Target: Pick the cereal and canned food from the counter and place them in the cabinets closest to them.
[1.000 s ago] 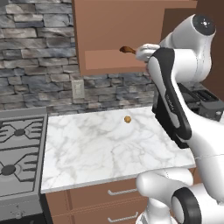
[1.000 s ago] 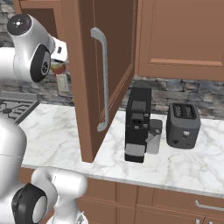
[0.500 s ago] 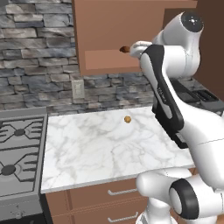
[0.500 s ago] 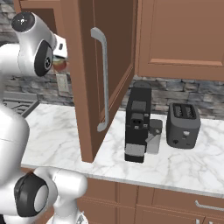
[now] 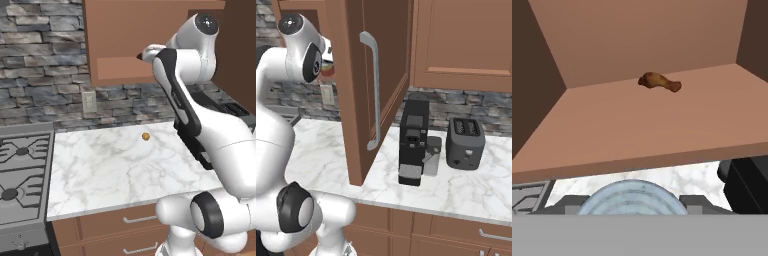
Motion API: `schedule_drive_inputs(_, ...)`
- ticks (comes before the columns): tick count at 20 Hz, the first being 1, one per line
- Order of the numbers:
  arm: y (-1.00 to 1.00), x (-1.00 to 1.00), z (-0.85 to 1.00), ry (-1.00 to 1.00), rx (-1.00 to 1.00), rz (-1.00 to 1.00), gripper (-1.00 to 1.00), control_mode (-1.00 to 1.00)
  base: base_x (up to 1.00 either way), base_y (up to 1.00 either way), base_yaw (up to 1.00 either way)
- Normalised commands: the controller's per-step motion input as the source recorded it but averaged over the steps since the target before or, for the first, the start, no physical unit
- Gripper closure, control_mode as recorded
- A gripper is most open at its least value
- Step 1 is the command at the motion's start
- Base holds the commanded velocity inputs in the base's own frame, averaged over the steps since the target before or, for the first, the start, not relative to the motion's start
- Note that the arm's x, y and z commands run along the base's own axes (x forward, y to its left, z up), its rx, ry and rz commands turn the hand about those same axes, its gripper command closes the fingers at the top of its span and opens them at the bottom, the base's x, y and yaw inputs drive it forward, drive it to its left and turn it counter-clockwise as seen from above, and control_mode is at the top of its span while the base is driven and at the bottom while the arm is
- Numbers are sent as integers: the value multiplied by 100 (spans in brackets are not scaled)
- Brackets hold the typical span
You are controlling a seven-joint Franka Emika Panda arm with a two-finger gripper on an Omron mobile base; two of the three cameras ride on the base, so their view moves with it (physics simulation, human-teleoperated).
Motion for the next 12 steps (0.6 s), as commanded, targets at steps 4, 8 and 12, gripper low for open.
schedule_drive_inputs(4,5,34,0,0,0,0,100,-100,0,0,0)
schedule_drive_inputs(8,4,26,0,0,0,0,100,-100,0,0,0)
schedule_drive_inputs(12,0,0,0,0,0,0,100,-100,0,0,0)
